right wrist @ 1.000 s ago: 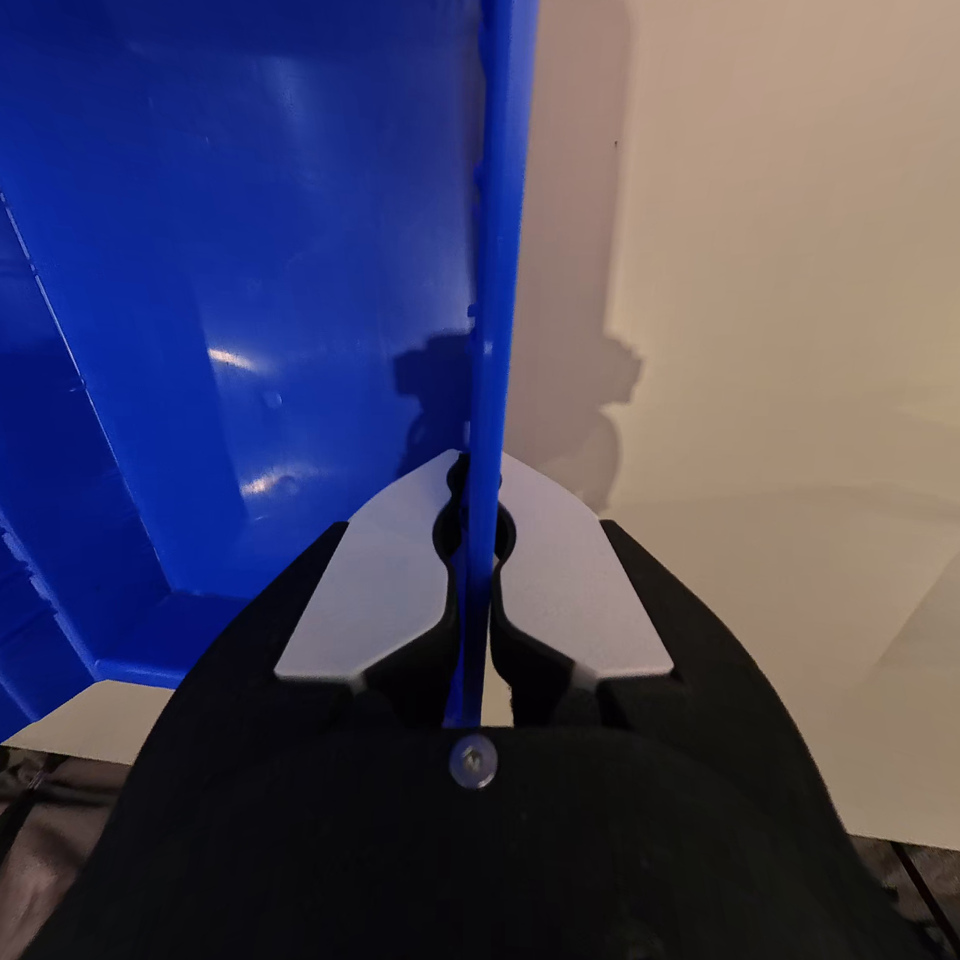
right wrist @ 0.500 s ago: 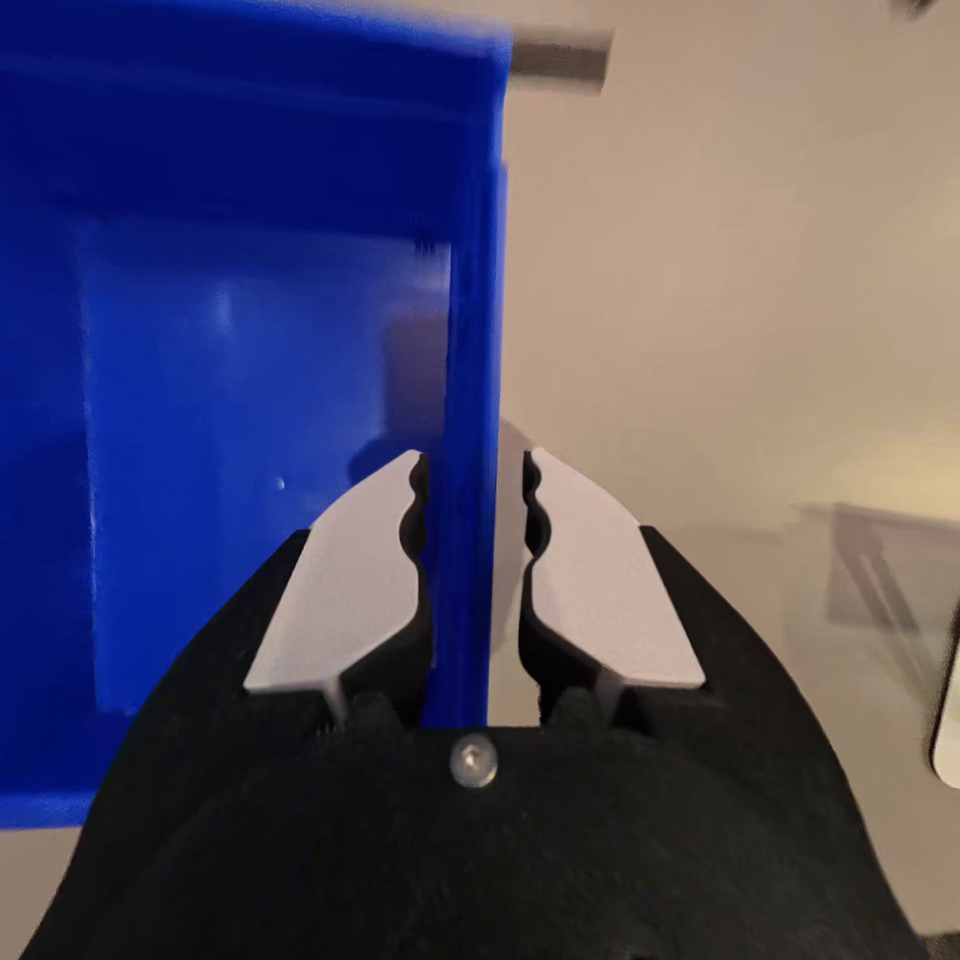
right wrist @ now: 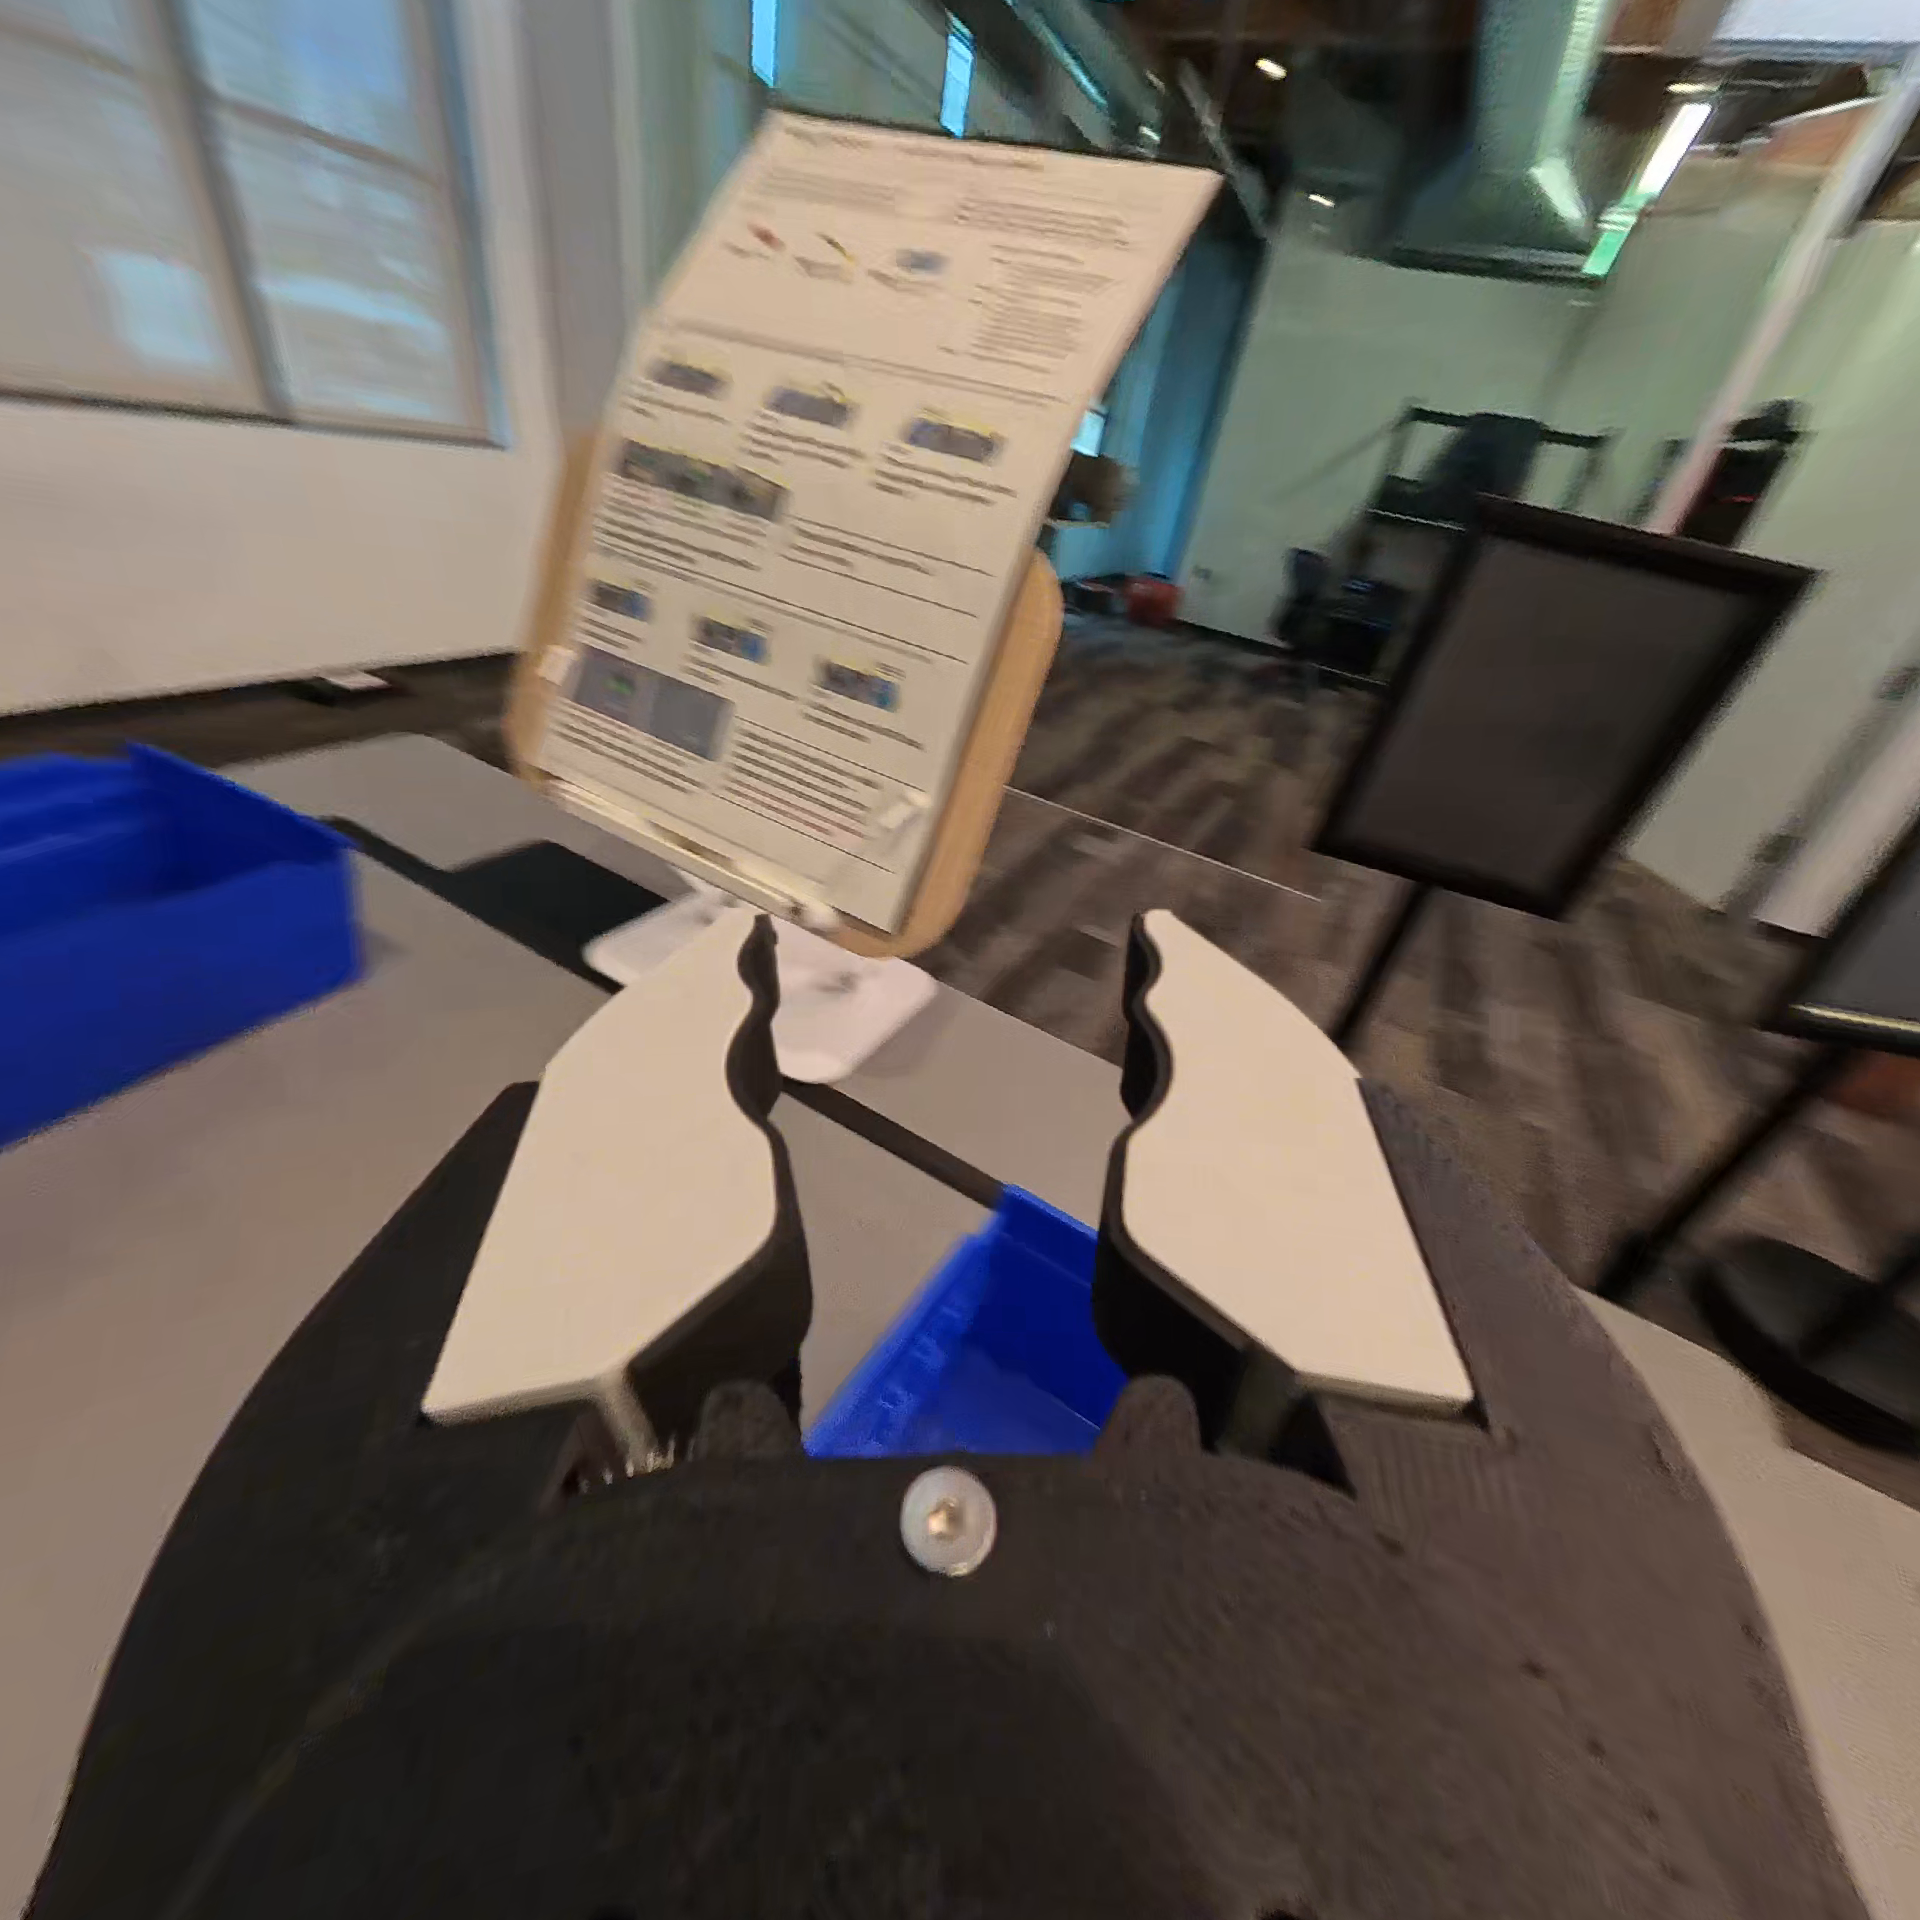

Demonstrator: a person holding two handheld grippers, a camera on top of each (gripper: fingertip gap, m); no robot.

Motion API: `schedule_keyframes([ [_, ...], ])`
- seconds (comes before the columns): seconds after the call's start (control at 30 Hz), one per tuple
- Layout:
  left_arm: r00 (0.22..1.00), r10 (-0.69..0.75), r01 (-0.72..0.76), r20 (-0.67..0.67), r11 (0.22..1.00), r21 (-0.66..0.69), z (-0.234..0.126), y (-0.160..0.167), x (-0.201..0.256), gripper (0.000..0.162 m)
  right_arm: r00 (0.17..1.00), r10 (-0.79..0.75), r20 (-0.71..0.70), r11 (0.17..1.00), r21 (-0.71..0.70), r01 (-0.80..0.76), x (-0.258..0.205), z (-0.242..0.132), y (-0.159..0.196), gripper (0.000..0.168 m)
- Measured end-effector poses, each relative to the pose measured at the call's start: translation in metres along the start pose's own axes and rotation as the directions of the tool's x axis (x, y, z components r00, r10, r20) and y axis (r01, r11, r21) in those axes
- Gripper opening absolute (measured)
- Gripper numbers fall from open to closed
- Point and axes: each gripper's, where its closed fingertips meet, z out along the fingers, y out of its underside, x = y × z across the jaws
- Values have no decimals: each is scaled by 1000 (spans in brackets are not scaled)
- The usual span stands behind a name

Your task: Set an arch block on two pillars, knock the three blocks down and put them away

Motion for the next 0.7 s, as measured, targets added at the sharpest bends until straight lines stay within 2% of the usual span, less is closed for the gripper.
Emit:
schedule_keyframes([
  [0.17,996,73,-68,45,992,-110,13,14,7,33,960,136,244,979,116,-168,-46,10,-11,61],
  [0.33,999,43,-36,24,965,-259,32,42,9,33,948,173,267,961,167,-222,-55,8,-20,56],
  [0.4,999,34,-25,20,939,-343,39,58,7,32,948,175,265,954,191,-230,-57,-1,-32,53],
  [0.5,1000,12,-11,0,921,-391,49,72,8,31,952,130,278,949,244,-201,-68,-17,-56,45],
  [0.6,1000,-14,11,-4,878,-479,58,93,8,31,965,75,251,975,183,-123,-75,-16,-62,46],
  [0.7,999,-19,42,44,803,-595,67,124,-1,31,976,64,209,994,72,-81,-78,-8,-47,46],
])
